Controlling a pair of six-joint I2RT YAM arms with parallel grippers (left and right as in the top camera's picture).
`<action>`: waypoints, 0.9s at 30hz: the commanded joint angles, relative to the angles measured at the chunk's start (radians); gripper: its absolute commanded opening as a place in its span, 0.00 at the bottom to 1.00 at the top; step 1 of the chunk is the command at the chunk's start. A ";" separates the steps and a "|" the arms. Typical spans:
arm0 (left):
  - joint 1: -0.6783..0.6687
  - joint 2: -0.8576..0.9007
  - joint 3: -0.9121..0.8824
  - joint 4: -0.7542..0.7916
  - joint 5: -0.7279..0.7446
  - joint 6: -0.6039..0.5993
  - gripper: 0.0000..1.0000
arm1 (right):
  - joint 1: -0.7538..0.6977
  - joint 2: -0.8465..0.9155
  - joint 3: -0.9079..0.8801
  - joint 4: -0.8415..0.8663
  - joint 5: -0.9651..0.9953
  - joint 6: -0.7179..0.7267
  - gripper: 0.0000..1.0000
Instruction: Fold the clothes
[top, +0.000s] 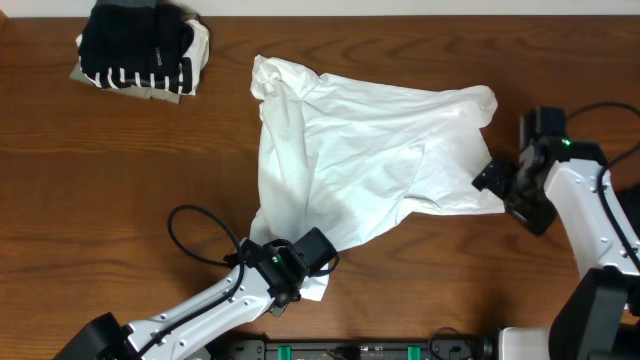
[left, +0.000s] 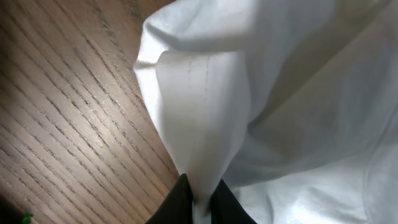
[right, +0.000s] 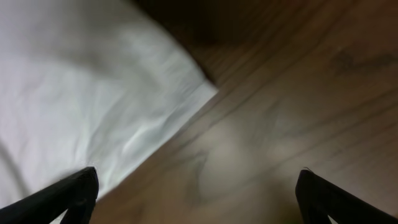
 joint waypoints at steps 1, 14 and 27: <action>0.005 -0.005 -0.005 -0.006 -0.016 0.017 0.12 | -0.050 0.009 -0.053 0.033 0.012 0.054 0.99; 0.005 -0.005 -0.005 0.000 -0.016 0.018 0.12 | -0.067 0.036 -0.104 0.130 -0.005 0.057 0.96; 0.005 -0.005 -0.005 0.000 -0.016 0.018 0.12 | -0.067 0.157 -0.104 0.176 -0.006 0.072 0.86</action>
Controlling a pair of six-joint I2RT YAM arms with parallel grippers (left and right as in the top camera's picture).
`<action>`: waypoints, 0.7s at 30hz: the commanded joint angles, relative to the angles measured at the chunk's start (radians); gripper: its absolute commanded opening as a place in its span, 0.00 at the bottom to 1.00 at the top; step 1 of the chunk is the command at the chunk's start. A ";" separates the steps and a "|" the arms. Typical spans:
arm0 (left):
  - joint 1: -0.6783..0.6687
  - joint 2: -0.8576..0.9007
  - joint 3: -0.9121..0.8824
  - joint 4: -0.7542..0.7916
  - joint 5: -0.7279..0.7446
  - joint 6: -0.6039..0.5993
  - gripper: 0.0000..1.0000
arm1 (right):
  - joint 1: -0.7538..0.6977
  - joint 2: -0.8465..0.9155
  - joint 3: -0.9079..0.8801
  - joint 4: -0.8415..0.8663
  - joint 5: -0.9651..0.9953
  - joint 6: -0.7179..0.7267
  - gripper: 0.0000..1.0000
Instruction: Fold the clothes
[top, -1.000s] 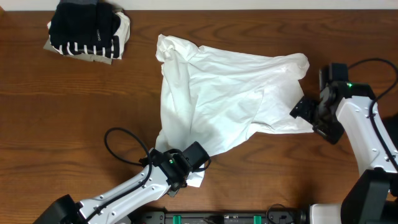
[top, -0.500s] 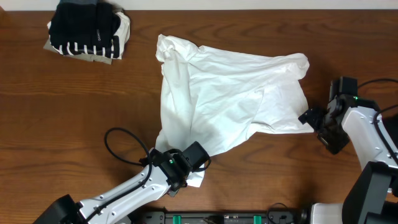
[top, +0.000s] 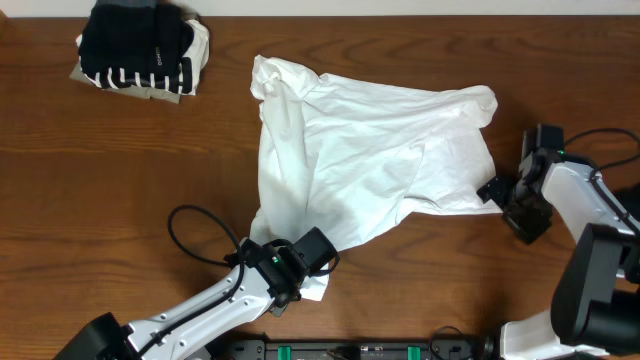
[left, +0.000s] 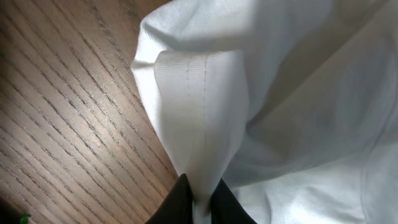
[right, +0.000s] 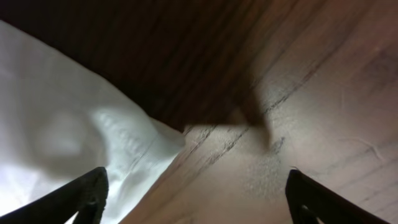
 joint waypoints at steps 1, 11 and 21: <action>0.005 -0.005 -0.005 -0.004 -0.016 0.018 0.12 | -0.003 0.019 -0.006 0.010 0.010 0.018 0.83; 0.005 -0.005 -0.005 -0.004 -0.016 0.018 0.12 | -0.002 0.023 -0.007 0.034 0.005 0.018 0.65; 0.005 -0.005 -0.005 -0.003 -0.016 0.024 0.12 | -0.003 0.023 -0.063 0.109 -0.010 0.018 0.54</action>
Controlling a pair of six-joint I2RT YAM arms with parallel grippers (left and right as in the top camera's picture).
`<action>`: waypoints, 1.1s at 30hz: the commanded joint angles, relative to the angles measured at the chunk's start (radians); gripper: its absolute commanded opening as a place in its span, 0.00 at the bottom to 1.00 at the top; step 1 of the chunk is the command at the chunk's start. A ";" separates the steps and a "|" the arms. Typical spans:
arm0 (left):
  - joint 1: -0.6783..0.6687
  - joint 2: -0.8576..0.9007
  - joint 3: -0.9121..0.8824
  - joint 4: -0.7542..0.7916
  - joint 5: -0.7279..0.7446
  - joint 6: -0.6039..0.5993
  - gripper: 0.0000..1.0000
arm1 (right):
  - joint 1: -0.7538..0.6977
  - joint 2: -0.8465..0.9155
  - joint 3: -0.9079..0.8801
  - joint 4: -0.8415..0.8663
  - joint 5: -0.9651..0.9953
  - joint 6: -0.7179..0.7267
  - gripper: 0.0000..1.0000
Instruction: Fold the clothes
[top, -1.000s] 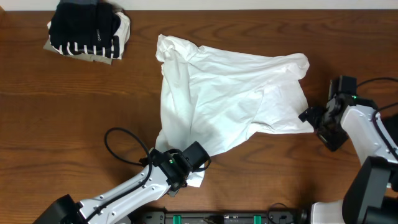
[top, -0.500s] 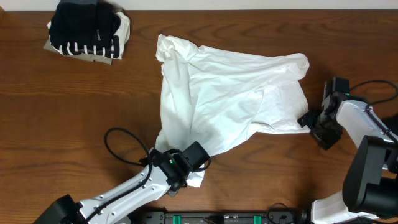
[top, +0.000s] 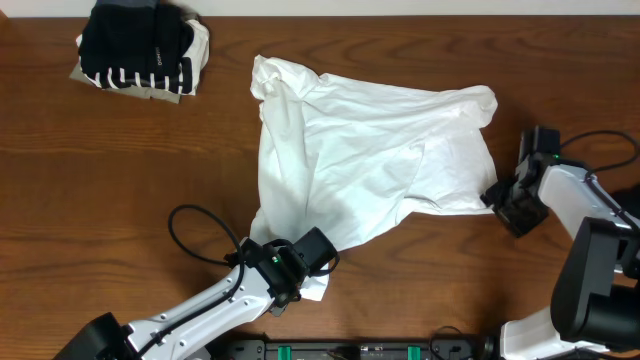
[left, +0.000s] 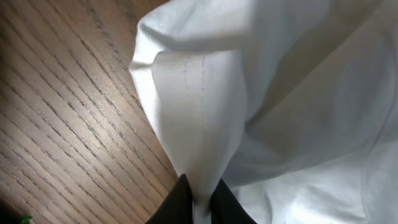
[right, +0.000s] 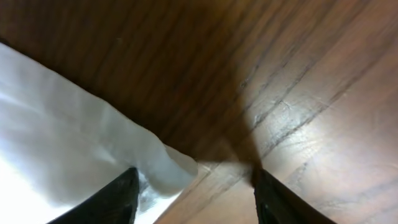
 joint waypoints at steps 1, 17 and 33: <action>0.006 -0.005 -0.005 -0.004 -0.015 0.009 0.12 | -0.003 0.010 -0.022 0.007 -0.002 0.002 0.52; 0.005 -0.006 0.003 0.026 -0.014 0.065 0.06 | -0.010 0.008 -0.013 0.003 -0.004 0.002 0.02; 0.005 -0.193 0.130 -0.009 0.008 0.246 0.06 | -0.068 -0.098 0.175 -0.265 -0.001 -0.033 0.01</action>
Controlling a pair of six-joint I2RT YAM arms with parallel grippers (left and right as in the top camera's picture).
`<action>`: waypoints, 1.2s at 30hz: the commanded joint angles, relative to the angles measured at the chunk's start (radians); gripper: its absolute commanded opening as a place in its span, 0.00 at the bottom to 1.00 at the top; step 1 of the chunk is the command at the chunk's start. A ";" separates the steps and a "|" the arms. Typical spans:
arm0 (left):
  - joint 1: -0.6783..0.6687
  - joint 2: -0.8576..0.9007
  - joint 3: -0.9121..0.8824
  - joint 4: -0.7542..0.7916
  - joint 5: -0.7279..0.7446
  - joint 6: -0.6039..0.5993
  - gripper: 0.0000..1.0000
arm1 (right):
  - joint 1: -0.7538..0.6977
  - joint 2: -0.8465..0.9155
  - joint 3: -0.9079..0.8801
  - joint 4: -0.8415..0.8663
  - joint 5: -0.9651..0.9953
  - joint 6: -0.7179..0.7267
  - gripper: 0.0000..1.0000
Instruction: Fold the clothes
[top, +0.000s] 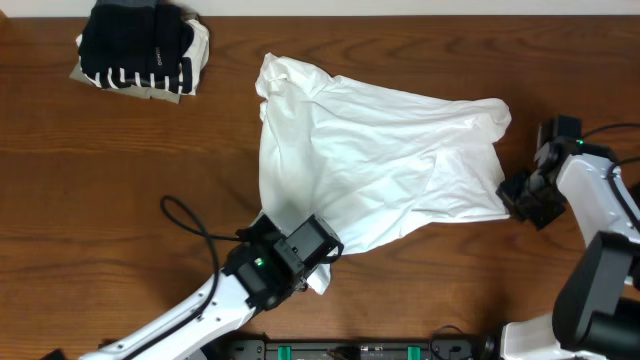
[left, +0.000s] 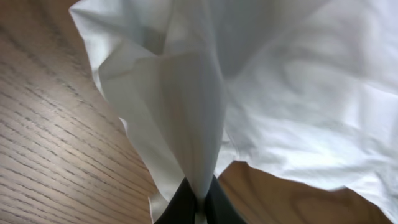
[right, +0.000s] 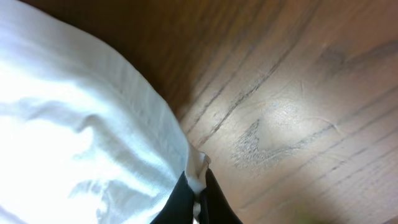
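Observation:
A crumpled white garment (top: 370, 160) is spread over the middle of the wooden table (top: 120, 190). My left gripper (top: 312, 262) is shut on its near-left corner, and the cloth (left: 193, 118) rises in a pinched fold from the fingertips (left: 198, 208). My right gripper (top: 515, 192) is shut on the garment's right lower corner; the white hem (right: 198, 168) is clamped between the dark fingers (right: 214, 202), with the cloth (right: 81, 137) stretching off to the left.
A pile of folded clothes, black with white stripes on top (top: 140, 48), sits at the far left corner of the table. The left arm's black cable (top: 190, 225) loops over the wood near the front.
My right gripper, open beside the garment's right corner, is now shut on it. The left gripper holds its corner higher and further right. The garment's right edge has shifted right.
My left gripper stayed shut on the near-left corner throughout. The right gripper was open near the garment's right edge, then lower beside its lower right corner, then close against it, and now grips that corner with the cloth drawn out rightwards.

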 joint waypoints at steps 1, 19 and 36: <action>0.005 -0.047 0.018 -0.010 0.003 0.051 0.06 | -0.024 -0.050 0.032 -0.020 0.011 -0.019 0.01; 0.005 -0.192 0.339 -0.022 -0.013 0.322 0.06 | -0.024 -0.299 0.287 -0.263 0.009 -0.114 0.02; 0.005 -0.169 0.883 -0.021 -0.284 0.696 0.06 | -0.024 -0.316 0.850 -0.472 -0.080 -0.173 0.02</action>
